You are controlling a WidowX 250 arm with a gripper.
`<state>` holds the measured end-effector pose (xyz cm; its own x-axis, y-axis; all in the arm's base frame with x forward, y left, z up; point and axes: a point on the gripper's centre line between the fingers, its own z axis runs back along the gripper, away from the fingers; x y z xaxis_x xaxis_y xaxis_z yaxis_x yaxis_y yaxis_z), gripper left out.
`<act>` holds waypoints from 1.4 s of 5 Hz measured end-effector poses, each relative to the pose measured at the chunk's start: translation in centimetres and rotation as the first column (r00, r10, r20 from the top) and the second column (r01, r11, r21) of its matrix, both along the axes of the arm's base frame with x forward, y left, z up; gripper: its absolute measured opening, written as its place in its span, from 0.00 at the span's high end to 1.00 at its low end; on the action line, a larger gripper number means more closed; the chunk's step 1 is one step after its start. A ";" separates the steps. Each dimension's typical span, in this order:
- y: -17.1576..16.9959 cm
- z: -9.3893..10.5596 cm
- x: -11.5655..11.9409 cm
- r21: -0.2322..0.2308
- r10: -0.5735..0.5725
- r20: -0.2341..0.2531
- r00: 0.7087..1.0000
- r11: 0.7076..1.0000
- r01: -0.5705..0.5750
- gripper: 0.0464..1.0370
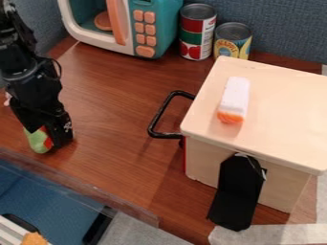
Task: Put the green thing in front of the drawer
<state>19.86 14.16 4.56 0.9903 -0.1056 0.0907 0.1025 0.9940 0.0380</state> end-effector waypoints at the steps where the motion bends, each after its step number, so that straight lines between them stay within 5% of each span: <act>1: 1.2 -0.6 0.2 0.050 0.012 -0.033 0.999 0.999 -0.010 0.04; 3: 1.7 -3.1 0.7 0.091 0.007 -0.197 0.980 0.996 0.011 0.04; 4: 1.9 -3.8 0.8 0.081 0.012 -0.217 0.976 0.997 0.006 0.08; 6: 1.5 -3.7 0.7 0.063 0.031 -0.236 0.971 0.998 -0.016 0.63; 7: -0.3 -2.8 1.6 0.024 0.011 -0.208 0.978 1.000 -0.007 0.76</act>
